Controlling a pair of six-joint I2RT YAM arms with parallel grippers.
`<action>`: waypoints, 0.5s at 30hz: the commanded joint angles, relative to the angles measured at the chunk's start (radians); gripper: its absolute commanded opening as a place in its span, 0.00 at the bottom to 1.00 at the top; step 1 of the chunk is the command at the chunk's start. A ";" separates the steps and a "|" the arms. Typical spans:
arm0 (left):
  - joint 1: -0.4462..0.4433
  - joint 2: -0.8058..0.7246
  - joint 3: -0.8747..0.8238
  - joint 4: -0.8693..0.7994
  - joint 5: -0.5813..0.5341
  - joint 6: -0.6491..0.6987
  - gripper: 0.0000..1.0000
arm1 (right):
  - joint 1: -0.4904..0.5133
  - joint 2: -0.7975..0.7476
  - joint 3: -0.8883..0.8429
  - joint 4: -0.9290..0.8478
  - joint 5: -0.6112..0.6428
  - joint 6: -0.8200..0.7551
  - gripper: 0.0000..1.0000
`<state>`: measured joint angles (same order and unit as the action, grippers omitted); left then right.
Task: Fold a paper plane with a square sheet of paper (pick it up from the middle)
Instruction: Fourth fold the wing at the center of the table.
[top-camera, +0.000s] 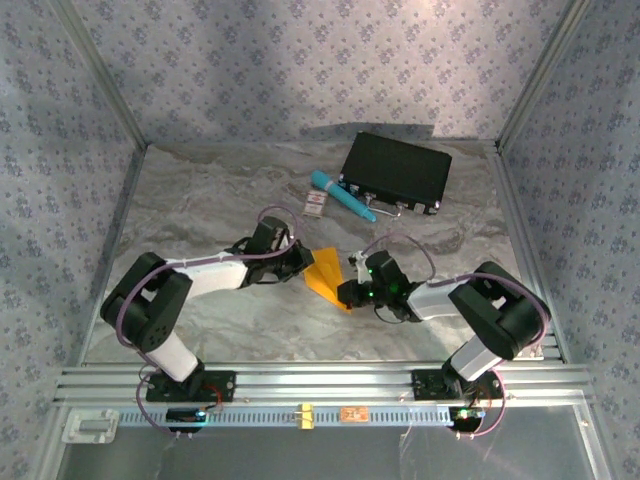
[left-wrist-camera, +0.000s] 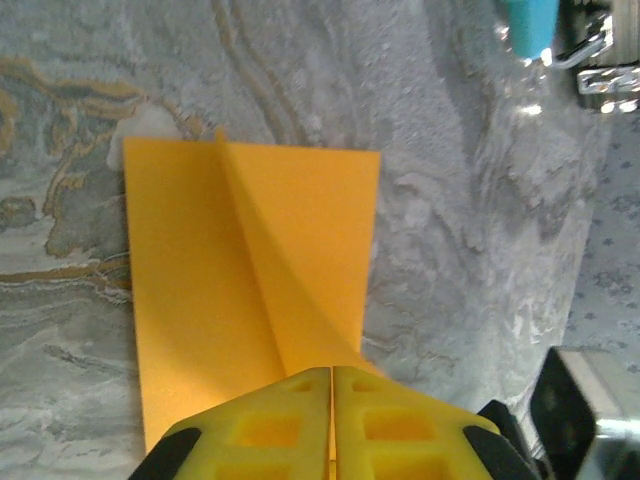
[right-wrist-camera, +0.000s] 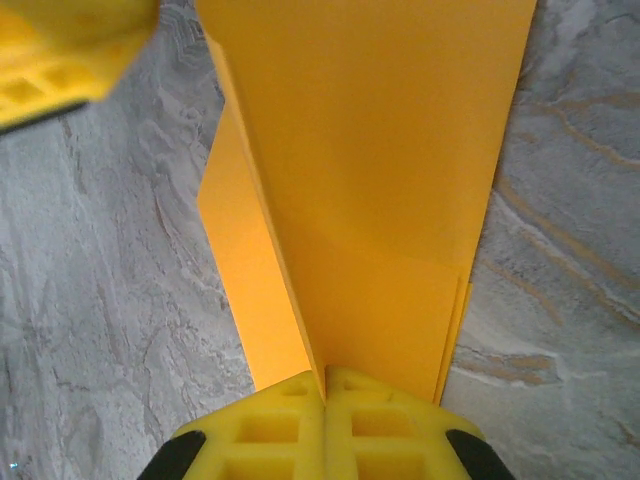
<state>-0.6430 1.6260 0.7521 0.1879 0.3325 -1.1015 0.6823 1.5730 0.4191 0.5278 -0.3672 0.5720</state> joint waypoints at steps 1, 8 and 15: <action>-0.019 0.037 0.009 0.027 0.026 -0.001 0.08 | -0.012 0.022 -0.029 0.027 -0.021 0.043 0.02; -0.029 0.110 0.034 0.004 0.031 0.000 0.04 | -0.025 0.029 -0.031 0.025 -0.031 0.049 0.02; -0.030 0.136 0.017 -0.033 0.013 -0.015 0.01 | -0.030 0.014 -0.040 0.022 -0.026 0.048 0.02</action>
<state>-0.6682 1.7508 0.7692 0.1822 0.3527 -1.1049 0.6605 1.5803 0.4011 0.5697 -0.3977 0.6109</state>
